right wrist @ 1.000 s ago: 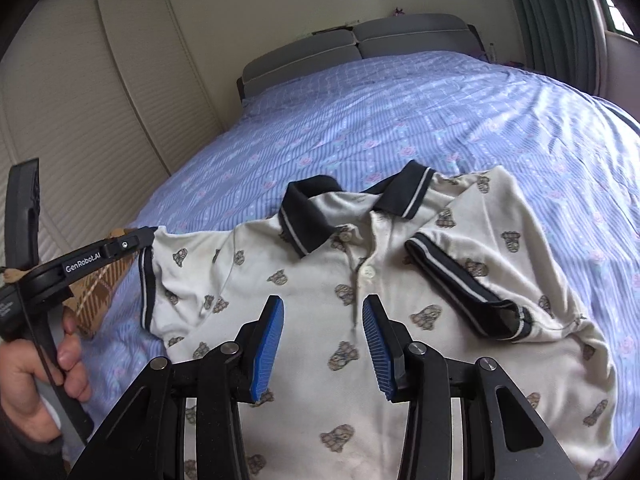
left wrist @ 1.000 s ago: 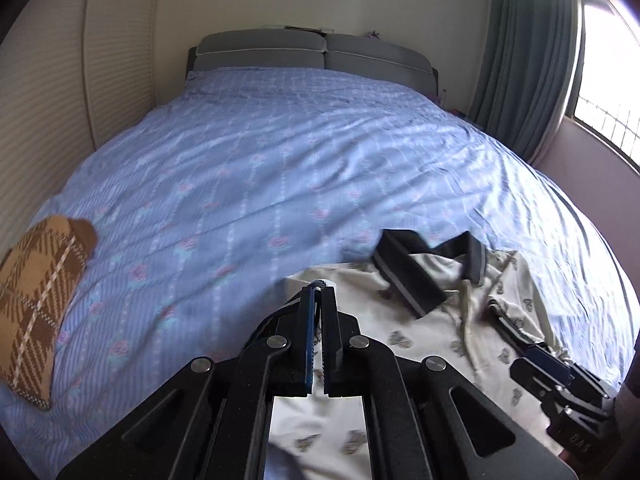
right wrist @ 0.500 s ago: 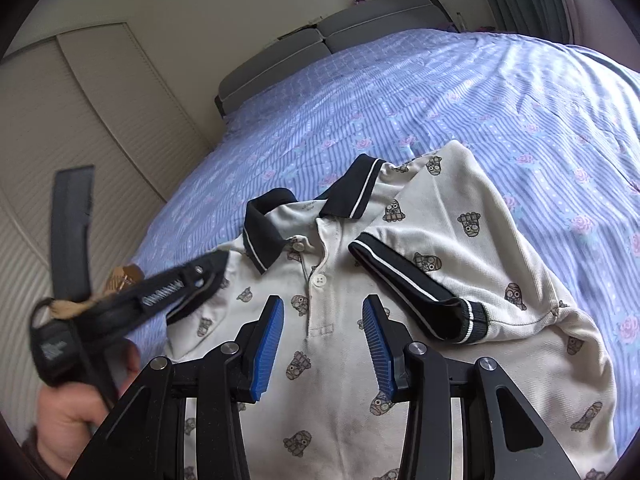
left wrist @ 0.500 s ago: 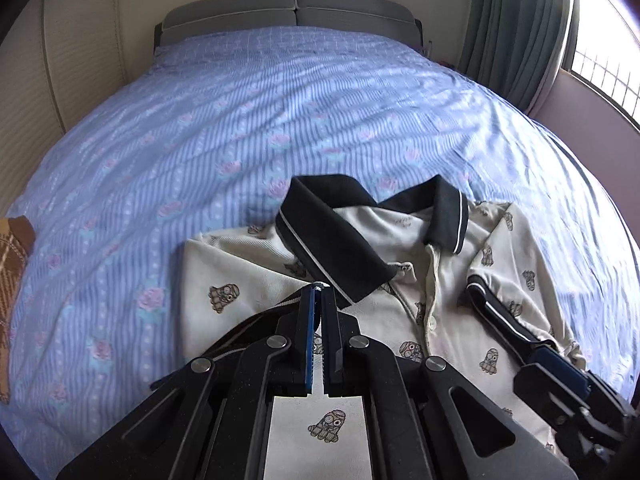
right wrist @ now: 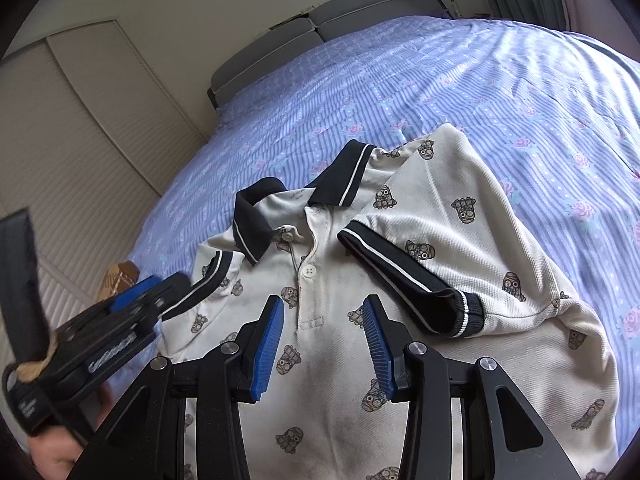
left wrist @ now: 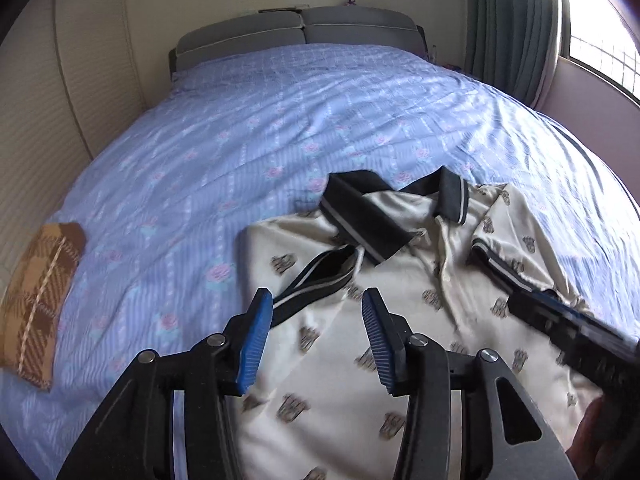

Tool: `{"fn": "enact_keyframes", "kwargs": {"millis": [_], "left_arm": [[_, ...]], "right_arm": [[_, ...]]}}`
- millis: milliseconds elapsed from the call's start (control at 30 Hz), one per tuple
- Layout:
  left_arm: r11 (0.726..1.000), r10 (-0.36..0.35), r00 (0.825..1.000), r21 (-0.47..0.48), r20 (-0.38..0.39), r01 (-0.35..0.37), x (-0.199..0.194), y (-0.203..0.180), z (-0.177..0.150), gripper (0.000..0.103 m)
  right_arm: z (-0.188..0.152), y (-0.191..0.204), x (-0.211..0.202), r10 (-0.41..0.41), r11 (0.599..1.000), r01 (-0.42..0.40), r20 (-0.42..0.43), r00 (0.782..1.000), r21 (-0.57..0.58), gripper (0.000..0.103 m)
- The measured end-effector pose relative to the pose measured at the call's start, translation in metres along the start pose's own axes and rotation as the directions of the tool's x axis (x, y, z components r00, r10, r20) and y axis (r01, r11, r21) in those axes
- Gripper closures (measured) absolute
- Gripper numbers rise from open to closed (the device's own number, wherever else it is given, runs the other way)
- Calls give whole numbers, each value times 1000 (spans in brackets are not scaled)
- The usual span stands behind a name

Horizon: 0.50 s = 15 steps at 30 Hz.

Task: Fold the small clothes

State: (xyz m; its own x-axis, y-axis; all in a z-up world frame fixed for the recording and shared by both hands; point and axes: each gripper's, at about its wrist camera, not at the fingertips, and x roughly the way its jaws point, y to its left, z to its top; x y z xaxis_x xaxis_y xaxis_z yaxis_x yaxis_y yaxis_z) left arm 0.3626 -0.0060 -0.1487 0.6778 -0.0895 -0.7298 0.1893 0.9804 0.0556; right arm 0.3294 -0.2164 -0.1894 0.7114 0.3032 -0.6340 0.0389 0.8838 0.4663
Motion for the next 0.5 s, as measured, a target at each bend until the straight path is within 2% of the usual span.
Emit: {"fn": "enact_keyframes", "kwargs": {"millis": [233,400,467,500], "left_arm": [[994,49,997,-100,-53,-54,16,34,-26,57],[989,29,997,-142,-66,-39,28,39,-33,57],[986,15,997,-162,-69,-26,32,39,-36,64],[985,8,998,-170,-68,-19,32,39,-36,78]], "right_arm": [[0,3,-5,-84,996,85,27,996,-33,62],[0,8,-7,-144,986,148,59,988,-76,61],[0,8,-6,-153,984,158,58,987,-86,61],[0,8,-5,-158,982,163,56,986,-91,61]]}}
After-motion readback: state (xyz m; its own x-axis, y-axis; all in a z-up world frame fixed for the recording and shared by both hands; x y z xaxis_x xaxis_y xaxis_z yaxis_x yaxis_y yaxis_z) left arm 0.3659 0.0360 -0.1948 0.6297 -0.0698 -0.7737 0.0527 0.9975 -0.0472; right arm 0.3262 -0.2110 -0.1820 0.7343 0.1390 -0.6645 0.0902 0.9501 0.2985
